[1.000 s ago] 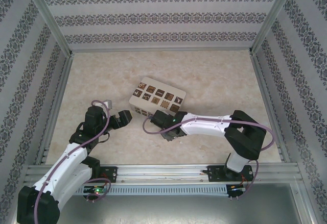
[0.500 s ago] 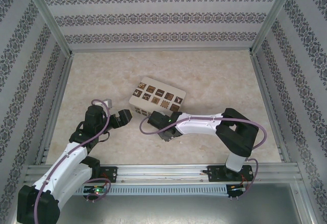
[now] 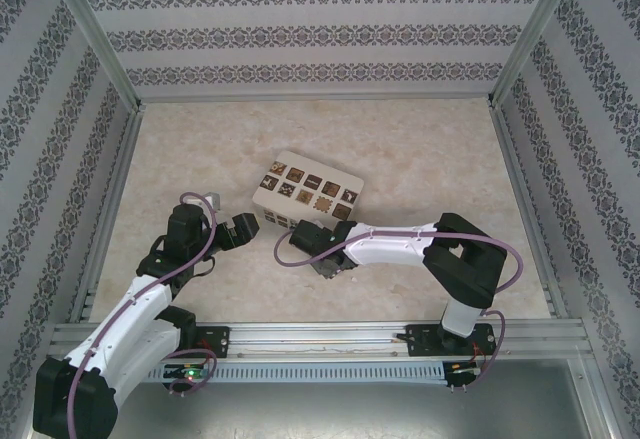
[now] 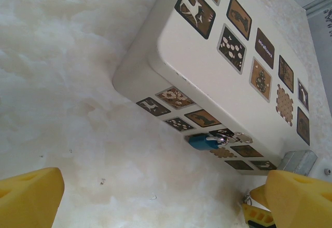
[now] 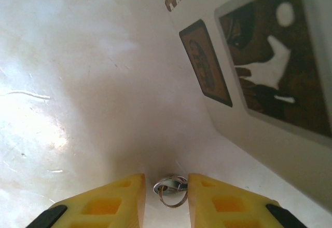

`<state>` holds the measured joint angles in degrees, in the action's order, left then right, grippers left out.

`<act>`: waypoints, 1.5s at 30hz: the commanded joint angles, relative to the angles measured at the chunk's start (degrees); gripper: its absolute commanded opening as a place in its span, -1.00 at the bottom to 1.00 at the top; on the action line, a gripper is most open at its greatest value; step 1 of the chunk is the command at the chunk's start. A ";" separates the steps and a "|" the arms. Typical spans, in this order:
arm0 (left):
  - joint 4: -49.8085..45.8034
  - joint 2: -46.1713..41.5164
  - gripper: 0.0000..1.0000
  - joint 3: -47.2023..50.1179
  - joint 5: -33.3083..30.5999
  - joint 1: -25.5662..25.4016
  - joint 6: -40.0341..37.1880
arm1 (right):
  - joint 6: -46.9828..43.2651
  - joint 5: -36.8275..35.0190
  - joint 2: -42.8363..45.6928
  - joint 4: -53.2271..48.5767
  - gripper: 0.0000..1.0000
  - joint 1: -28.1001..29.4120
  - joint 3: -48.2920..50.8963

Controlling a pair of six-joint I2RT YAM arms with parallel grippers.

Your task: Unlock the padlock with the key

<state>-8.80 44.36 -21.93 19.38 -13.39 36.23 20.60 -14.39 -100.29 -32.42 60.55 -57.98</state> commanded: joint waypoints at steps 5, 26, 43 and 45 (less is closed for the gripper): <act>-1.70 -1.45 0.99 -1.35 -0.47 0.21 -1.29 | 0.02 -0.39 -0.56 -3.61 -0.46 1.46 1.36; -3.47 -2.87 0.99 -1.58 -1.01 0.20 -1.57 | 1.20 0.77 -1.44 -2.51 -0.79 2.44 3.57; -7.41 -5.68 0.99 -4.93 2.25 0.24 1.87 | -1.13 4.34 13.09 3.01 -1.00 0.44 5.11; -8.44 -5.85 0.99 -5.60 3.31 0.26 2.61 | -1.59 6.16 14.52 4.73 -1.00 -0.70 5.99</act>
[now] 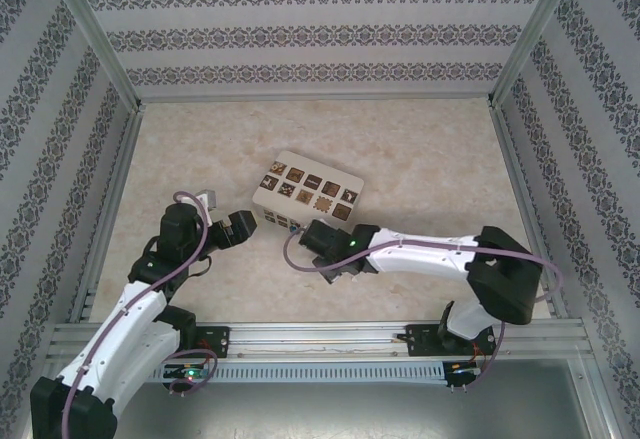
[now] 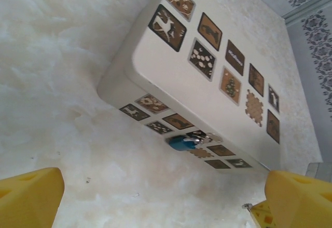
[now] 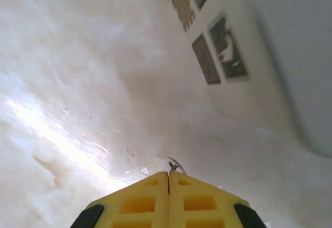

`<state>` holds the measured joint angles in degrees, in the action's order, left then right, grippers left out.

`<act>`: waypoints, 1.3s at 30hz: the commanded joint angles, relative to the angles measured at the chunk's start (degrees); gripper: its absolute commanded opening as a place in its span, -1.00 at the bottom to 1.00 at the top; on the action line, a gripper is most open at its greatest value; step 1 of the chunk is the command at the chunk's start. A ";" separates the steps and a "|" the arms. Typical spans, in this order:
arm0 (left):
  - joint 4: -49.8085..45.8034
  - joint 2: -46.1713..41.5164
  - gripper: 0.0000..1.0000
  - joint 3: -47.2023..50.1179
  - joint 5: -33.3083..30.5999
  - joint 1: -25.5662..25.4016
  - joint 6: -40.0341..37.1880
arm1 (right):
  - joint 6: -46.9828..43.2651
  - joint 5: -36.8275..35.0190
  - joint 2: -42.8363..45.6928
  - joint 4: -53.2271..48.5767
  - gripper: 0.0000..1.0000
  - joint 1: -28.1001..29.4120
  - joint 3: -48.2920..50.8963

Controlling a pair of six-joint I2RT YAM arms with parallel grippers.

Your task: Unlock the padlock with the key

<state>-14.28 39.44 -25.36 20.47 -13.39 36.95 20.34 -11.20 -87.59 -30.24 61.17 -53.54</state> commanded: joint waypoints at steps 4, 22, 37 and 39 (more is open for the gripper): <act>-4.28 -1.30 0.99 -3.02 4.40 0.21 3.78 | -1.44 6.70 4.12 4.53 -1.00 -3.09 2.60; 28.79 3.85 0.76 2.54 11.31 -8.64 32.34 | 23.19 29.29 19.64 40.05 -1.00 -15.40 14.28; 33.29 11.37 0.54 -2.44 7.08 -19.12 5.77 | 41.77 28.34 29.10 51.82 -1.00 -22.92 21.03; 32.50 11.71 0.54 -2.68 7.05 -19.47 2.18 | 42.04 28.67 29.99 51.55 -1.00 -23.36 21.60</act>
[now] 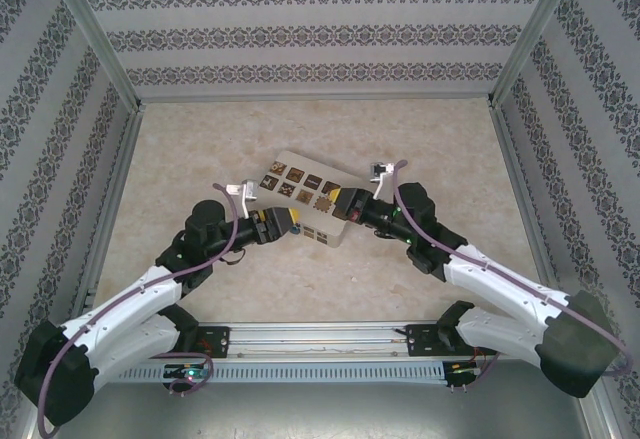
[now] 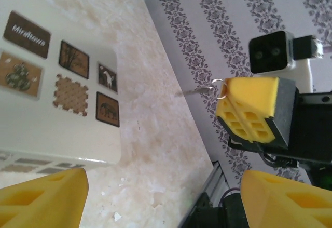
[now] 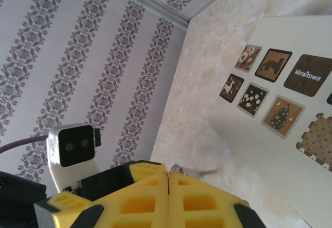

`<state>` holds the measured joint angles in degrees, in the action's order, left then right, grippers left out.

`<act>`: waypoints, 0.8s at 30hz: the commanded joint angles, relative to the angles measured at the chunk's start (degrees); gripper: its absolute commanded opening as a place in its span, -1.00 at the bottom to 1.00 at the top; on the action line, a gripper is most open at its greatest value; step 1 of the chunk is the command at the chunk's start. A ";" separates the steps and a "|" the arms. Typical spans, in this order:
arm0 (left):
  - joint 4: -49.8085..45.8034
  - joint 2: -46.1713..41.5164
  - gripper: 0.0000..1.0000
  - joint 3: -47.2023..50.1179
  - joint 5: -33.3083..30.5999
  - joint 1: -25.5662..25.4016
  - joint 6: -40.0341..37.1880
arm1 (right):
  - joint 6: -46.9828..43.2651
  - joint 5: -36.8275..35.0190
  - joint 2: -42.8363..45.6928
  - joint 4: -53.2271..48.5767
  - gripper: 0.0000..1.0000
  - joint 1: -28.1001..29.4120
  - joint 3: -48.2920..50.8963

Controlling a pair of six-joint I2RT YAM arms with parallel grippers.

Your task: Unlock the padlock with the key

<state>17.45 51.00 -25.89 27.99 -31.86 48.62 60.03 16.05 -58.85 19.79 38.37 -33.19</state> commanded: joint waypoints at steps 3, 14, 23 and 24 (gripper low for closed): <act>1.98 0.66 0.54 -2.15 -0.34 -1.10 -10.94 | 0.90 3.04 2.22 -0.01 -1.00 -1.27 1.04; 9.70 4.08 0.54 -2.93 0.91 -1.14 -3.20 | -0.88 5.12 4.16 -3.49 -1.00 -3.04 0.25; 16.13 8.37 0.59 -0.88 -5.19 -1.16 24.84 | -1.97 5.48 0.96 -3.06 -1.00 -2.27 -2.52; 16.85 8.97 0.59 -0.51 -5.66 -1.16 28.55 | -2.08 5.48 0.19 -2.65 -1.00 -1.87 -2.91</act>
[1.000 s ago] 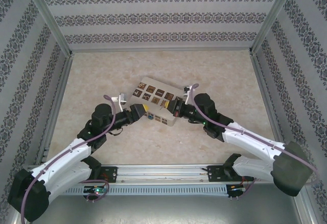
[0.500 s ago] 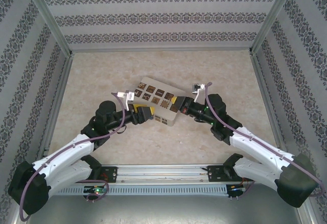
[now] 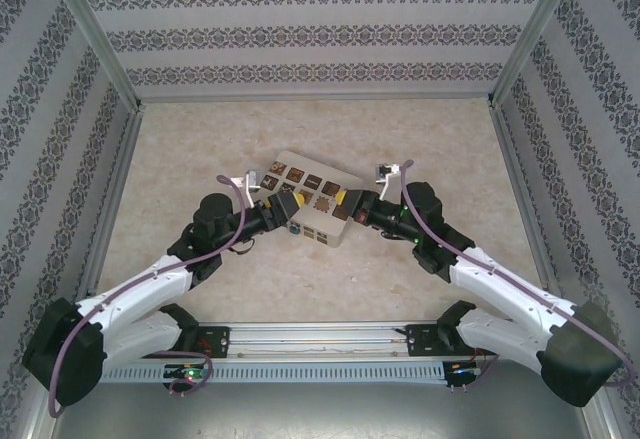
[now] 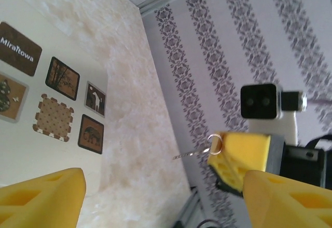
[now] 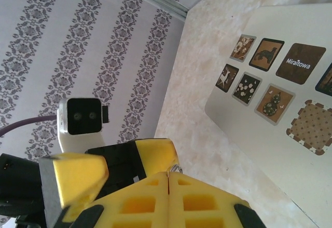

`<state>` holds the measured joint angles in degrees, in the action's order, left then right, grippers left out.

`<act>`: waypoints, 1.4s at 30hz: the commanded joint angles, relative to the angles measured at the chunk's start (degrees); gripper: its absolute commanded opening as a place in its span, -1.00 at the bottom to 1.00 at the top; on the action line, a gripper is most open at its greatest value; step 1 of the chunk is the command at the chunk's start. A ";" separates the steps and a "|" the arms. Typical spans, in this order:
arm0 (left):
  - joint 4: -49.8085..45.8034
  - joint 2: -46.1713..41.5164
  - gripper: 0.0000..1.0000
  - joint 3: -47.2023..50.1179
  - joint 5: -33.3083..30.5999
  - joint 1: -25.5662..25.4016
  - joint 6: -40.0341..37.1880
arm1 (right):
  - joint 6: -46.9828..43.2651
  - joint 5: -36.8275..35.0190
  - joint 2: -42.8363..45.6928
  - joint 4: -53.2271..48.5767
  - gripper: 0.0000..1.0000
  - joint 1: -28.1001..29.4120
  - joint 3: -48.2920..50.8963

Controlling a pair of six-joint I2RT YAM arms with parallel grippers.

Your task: Unlock the padlock with the key

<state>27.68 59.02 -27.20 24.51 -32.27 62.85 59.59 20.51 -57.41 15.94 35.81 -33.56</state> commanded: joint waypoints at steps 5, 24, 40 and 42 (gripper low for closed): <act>15.31 3.50 0.61 2.33 -2.63 -0.78 25.78 | -2.63 0.20 -4.96 2.66 -1.00 2.82 -4.63; 26.37 8.56 0.70 3.65 -1.37 -1.65 35.57 | -4.05 0.13 -15.66 9.01 -1.00 8.67 -11.41; 28.57 8.46 0.35 4.48 -2.45 -1.66 36.29 | -3.43 -0.51 -13.44 8.49 -1.00 9.28 -8.07; 28.48 8.31 0.28 4.59 -2.62 -1.65 36.14 | -3.60 -0.90 -12.70 7.99 -1.00 9.28 -7.67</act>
<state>52.45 67.61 -23.14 22.31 -33.06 99.09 56.69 20.45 -71.99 23.00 44.53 -42.19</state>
